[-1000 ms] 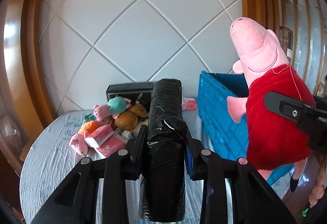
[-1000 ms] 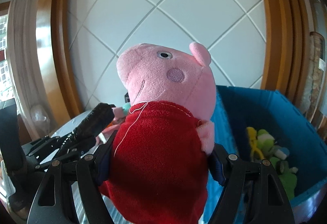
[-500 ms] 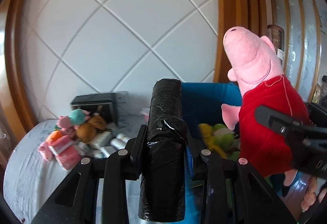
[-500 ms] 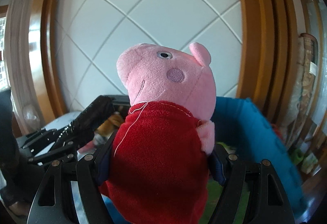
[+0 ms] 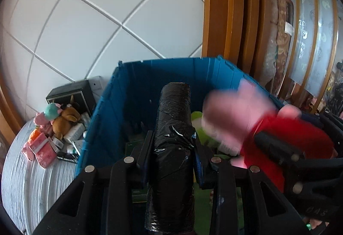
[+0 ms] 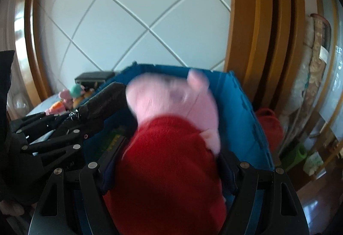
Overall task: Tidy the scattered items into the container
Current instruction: 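Carry the black tube and Peppa plush over the blue crate with both tools, then open both tools to drop the tube and Peppa plush into the crate, then withdraw both tools up and away from the crate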
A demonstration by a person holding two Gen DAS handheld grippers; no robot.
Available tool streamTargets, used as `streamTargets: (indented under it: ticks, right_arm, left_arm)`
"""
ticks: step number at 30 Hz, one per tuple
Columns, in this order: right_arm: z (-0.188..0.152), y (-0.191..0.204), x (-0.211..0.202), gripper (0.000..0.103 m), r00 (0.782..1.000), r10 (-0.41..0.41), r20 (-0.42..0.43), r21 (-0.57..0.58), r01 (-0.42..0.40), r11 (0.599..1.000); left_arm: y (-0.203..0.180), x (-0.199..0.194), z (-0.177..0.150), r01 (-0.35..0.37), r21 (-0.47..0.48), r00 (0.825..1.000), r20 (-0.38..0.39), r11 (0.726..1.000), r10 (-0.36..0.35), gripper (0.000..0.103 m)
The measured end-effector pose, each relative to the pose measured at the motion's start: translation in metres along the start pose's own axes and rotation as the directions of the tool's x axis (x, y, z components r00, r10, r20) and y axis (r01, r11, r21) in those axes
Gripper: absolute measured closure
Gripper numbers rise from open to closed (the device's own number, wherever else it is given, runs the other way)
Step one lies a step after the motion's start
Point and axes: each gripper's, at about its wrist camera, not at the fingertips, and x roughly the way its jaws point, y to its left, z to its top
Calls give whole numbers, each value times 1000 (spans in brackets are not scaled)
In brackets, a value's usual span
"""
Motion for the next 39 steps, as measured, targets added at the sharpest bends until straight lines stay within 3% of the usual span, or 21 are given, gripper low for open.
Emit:
streamTargets:
  ticks: [13,17,18,19,21,23,26,32,39]
  right_arm:
    - [-2,-31,7,34,1000,-2,-9,32,3,999]
    - [-6,-34,4,28,1000,-5,-8,44,5,999]
    - [-7,-35,3,18,1000,-6,-8,49,6,999]
    - [-7,-36,1,6,1000,-8,-5,55,8,998]
    - [-9,-36,-3,0,1000,-10,5,65,10,998]
    - [-11,-36,-8,0,1000,-10,8,78,9,997]
    - [-13,-34,-13,0,1000,-19,1,89,19,996]
    - [-24,-15,-30,0,999,-49,1,110,49,993]
    - [-37,35,-60,0,997,-78,15,122,76,990]
  left_arm:
    - [-21,4,0,-40,32,999,-22,999,40,69]
    - [-19,-5,1,-66,31,998,-9,997,66,36]
    - [-18,-7,0,-71,32,997,-3,997,71,31]
    - [-17,-10,-1,-71,35,997,0,997,71,29]
    - [-14,-16,-3,-71,39,997,4,997,71,26]
    - [-10,-21,-6,-73,39,997,3,997,73,25]
    - [-3,-29,-12,-76,25,997,-11,997,77,13]
    - [22,-59,-26,-70,9,997,12,998,70,13]
    - [65,-106,-47,-50,-2,998,49,999,50,12]
